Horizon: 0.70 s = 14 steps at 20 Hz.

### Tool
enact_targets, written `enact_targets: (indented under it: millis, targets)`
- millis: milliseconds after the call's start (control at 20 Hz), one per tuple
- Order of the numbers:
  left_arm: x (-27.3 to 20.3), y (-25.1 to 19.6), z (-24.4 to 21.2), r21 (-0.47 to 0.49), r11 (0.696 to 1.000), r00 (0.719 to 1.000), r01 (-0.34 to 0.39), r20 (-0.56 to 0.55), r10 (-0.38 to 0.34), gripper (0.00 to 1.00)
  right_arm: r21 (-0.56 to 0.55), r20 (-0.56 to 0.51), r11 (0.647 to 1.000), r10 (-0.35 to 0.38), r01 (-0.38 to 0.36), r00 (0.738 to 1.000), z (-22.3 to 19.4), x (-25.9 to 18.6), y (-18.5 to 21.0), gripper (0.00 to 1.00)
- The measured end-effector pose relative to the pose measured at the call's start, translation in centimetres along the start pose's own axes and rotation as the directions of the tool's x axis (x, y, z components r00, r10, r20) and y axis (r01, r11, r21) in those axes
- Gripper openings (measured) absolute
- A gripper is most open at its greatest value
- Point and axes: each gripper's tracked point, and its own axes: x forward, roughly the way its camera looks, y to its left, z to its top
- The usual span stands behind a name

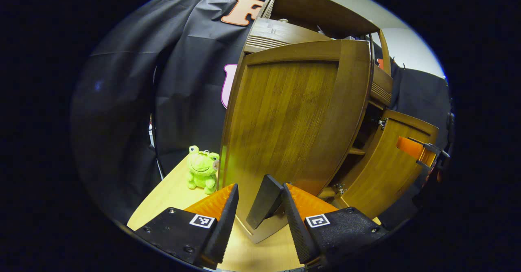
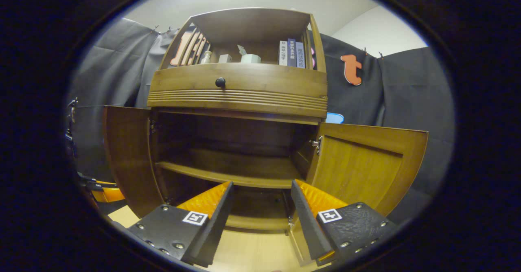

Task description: Open the right door of the double-door shoe cabinet with the right hand, and open the left door with the left hand.

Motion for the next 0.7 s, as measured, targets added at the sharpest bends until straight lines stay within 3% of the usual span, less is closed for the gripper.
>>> enact_targets:
  millis: [150, 200, 350, 450, 550, 650, 700]
  targets:
    - [-0.6, 1.0, 0.1, 0.01, 1.0, 1.0, -0.029, 0.0, 0.029, 0.69, 0.004, -0.001, 1.0, 0.016, -0.016, 1.0, 0.1, 0.4, 0.6, 0.84]
    - [-0.9, 1.5, 0.2, 0.014, 0.999, 0.999, -0.041, 0.005, 0.041, 0.69, 0.003, 0.0, 1.0, 0.018, -0.018, 1.0, 0.1, 0.4, 0.7, 0.8]
    - [-1.8, 3.2, 0.4, 0.031, 0.996, 0.996, -0.084, 0.015, 0.084, 0.7, 0.005, -0.007, 1.0, 0.025, -0.025, 1.0, -0.2, 0.5, 1.1, 0.83]
    - [-2.4, 4.2, 0.6, 0.029, 0.994, 0.994, -0.104, 0.024, 0.103, 0.7, 0.01, -0.016, 0.999, 0.032, -0.032, 0.999, -0.5, 0.6, 1.5, 0.8]
    - [-2.6, 5.0, 0.5, 0.016, 0.993, 0.993, -0.118, 0.024, 0.117, 0.64, 0.016, -0.021, 0.999, 0.041, -0.041, 0.999, -0.7, 0.6, 2.0, 0.8]
    - [-2.9, 5.4, 0.6, 0.005, 0.992, 0.992, -0.127, 0.025, 0.126, 0.65, 0.018, -0.021, 0.999, 0.05, -0.049, 0.999, -0.6, 0.7, 2.5, 0.84]
    - [-3.0, 5.6, 0.5, 0.006, 0.991, 0.991, -0.134, 0.022, 0.134, 0.65, 0.019, -0.019, 0.998, 0.054, -0.053, 0.998, -0.6, 0.7, 2.8, 0.8]
